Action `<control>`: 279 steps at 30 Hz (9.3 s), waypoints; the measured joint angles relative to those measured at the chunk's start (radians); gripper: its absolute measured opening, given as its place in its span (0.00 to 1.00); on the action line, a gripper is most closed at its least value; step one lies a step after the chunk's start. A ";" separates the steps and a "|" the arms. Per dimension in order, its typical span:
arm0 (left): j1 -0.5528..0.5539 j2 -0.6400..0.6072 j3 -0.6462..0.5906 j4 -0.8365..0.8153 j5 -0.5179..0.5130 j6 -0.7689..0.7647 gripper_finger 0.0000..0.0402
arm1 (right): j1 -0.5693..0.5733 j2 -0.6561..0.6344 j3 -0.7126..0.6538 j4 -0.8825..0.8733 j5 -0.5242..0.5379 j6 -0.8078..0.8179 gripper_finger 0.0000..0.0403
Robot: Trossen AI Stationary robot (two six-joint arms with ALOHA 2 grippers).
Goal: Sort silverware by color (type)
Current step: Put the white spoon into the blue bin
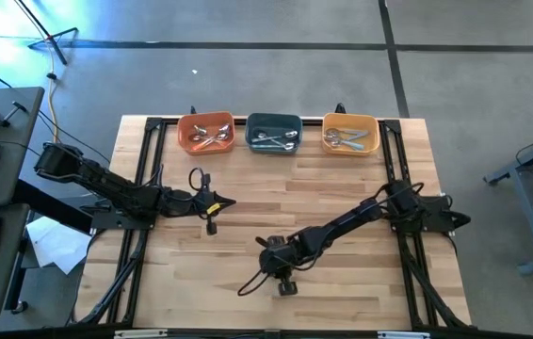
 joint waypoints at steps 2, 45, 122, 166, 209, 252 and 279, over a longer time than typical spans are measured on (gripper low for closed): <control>0.000 0.000 0.000 -0.003 0.000 0.000 0.00 | -0.005 -0.020 -0.002 -0.061 0.004 -0.012 0.02; -0.071 -0.010 -0.112 0.238 0.136 0.113 0.00 | 0.001 -0.275 -0.002 -0.320 0.206 -0.170 0.00; 0.315 -1.159 -0.228 -0.588 0.340 0.066 0.00 | -0.125 -0.434 -0.153 -0.337 0.248 -0.052 0.61; 0.316 -1.123 -0.217 -0.564 0.208 -0.007 0.01 | -0.241 -0.140 -0.150 -0.226 0.000 -0.266 0.35; 0.316 -1.124 -0.217 -0.561 0.207 -0.026 0.01 | -0.657 -0.135 0.195 -0.332 0.386 -0.459 0.00; 0.316 -1.123 -0.217 -0.561 0.207 -0.026 0.01 | -0.625 0.068 0.198 -0.486 0.166 -0.348 0.03; 0.316 -1.124 -0.217 -0.561 0.207 -0.026 0.01 | -0.508 -0.030 0.193 -0.519 0.134 -0.353 0.04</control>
